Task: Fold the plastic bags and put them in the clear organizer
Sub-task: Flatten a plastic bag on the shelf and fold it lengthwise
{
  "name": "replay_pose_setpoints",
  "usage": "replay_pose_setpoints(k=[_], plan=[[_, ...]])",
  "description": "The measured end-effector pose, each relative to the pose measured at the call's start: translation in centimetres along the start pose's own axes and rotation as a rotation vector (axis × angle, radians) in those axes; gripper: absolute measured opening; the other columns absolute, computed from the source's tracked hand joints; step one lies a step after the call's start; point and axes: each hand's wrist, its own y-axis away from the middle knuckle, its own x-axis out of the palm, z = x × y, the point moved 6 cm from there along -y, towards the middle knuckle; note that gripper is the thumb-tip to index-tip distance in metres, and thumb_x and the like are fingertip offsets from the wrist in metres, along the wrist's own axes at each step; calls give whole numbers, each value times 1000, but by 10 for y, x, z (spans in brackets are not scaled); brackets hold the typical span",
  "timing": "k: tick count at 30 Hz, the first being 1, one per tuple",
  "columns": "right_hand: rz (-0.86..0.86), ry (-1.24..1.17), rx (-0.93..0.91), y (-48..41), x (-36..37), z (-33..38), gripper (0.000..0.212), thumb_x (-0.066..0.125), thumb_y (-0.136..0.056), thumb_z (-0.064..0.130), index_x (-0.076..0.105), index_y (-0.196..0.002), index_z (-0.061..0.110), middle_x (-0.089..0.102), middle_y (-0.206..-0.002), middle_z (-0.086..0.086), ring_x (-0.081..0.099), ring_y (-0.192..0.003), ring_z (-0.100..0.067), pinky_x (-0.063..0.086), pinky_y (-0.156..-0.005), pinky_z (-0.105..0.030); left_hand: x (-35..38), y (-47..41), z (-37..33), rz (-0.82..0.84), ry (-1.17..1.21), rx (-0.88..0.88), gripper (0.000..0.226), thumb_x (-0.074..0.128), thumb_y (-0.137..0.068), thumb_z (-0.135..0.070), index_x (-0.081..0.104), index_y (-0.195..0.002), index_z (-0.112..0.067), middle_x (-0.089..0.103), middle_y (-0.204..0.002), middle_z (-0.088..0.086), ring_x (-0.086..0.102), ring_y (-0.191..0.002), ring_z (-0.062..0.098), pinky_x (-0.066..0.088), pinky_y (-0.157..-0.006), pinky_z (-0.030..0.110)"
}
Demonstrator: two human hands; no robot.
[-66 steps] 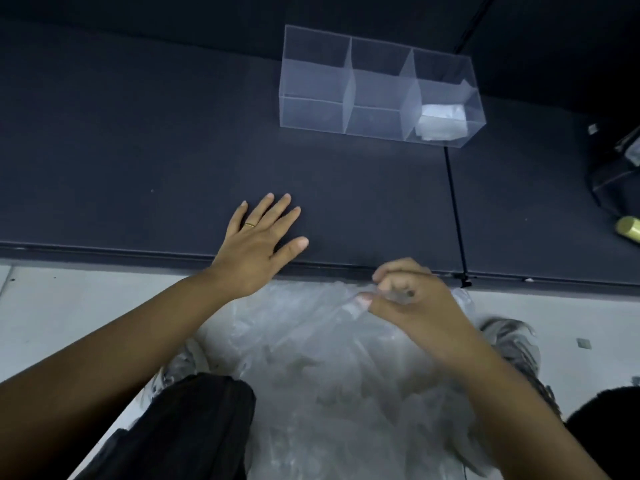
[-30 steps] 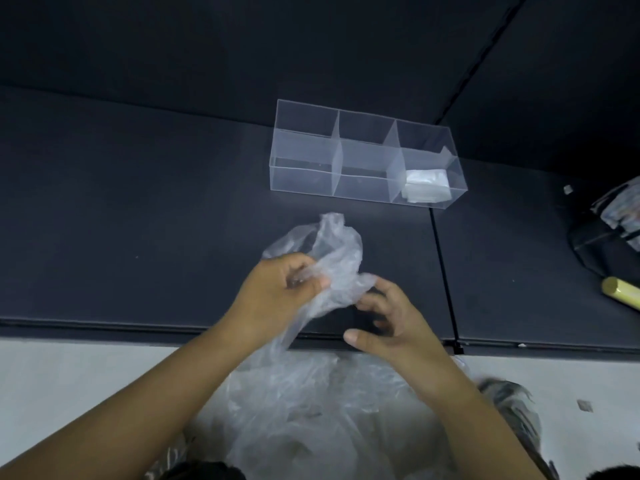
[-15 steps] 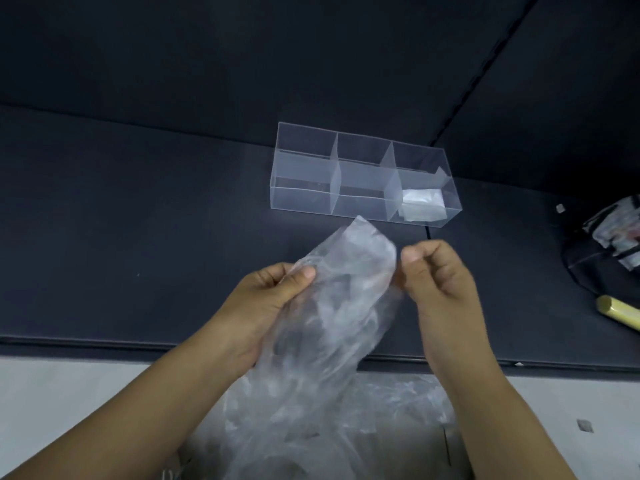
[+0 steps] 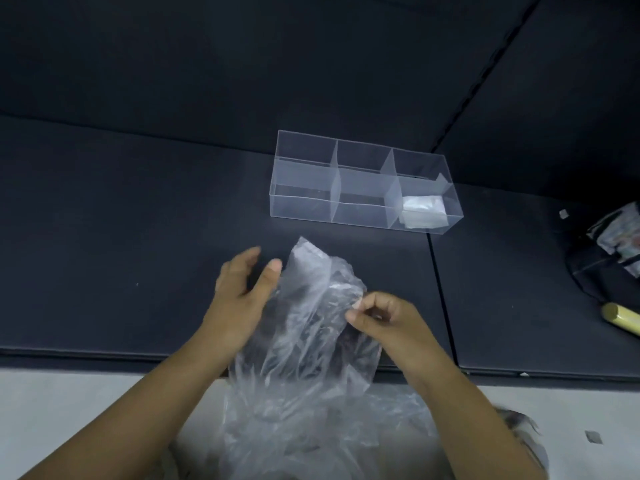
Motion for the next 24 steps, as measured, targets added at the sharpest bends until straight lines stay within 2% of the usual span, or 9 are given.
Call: replay_pose_setpoints(k=[2,5,8,13,16,18,20,22,24], plan=[[52,-47,-46,0,2,7,22,69,-87,17,63,-68,25,65,-75,11,63,-82,-5,47,-72,-11,5,-6,-15,221,-17,159,64,46,-77,-64,48,-135,-36,43,-136,-23,38,-129,-1,30,-109,25],[83,-61,-115,-1,1,16,16,62,-92,19,59,-76,19,57,-75,4,57,-81,-15,46,-79,-19,16,-9,-26,406,90,221,32,66,-78,-43,69,-107,-30,60,-122,-20,54,-117,0,41,-102,21],[6,-144,-153,1,-11,22,14,59,-93,17,55,-80,12,55,-81,-2,53,-81,-15,44,-88,-31,15,-14,-24,301,317,170,9,69,-75,-34,72,-74,-25,71,-95,-12,65,-93,3,48,-81,12],[-194,-424,-148,6,-48,18,31,55,-90,8,61,-64,23,63,-74,1,62,-77,-12,52,-82,-25,-5,-17,-20,158,480,218,15,64,-79,-34,64,-71,-21,68,-79,-10,63,-81,1,46,-75,9],[-302,-523,-104,11,-63,11,41,52,-92,7,58,-58,27,51,-72,-5,53,-72,-17,48,-80,-26,-11,-17,-20,146,503,234,19,62,-80,-33,61,-73,-16,66,-77,-4,62,-79,6,48,-76,12],[-311,-540,-91,11,-65,8,30,53,-93,13,57,-66,24,46,-79,-11,47,-77,-23,39,-86,-36,-11,-15,-20,152,502,238,21,61,-80,-34,60,-74,-14,64,-77,-1,60,-77,8,48,-76,15],[-211,-539,-99,8,-58,7,16,57,-91,32,61,-88,17,59,-92,-13,59,-89,-25,42,-91,-39,-10,-13,-21,145,503,242,22,60,-81,-34,58,-75,-13,61,-75,0,56,-74,9,47,-75,19],[-78,-478,-58,1,-47,4,52,58,-86,50,56,-120,11,65,-121,-9,61,-113,-23,43,-99,-41,-9,-11,-24,136,499,251,19,59,-84,-31,57,-75,-14,60,-71,-2,55,-69,7,48,-69,17],[30,-457,-4,-4,-33,3,61,62,-80,50,57,-128,13,65,-125,-8,61,-117,-24,44,-99,-40,-8,-11,-22,118,479,244,18,56,-91,-22,56,-75,-13,59,-69,-4,54,-65,5,48,-64,14]])
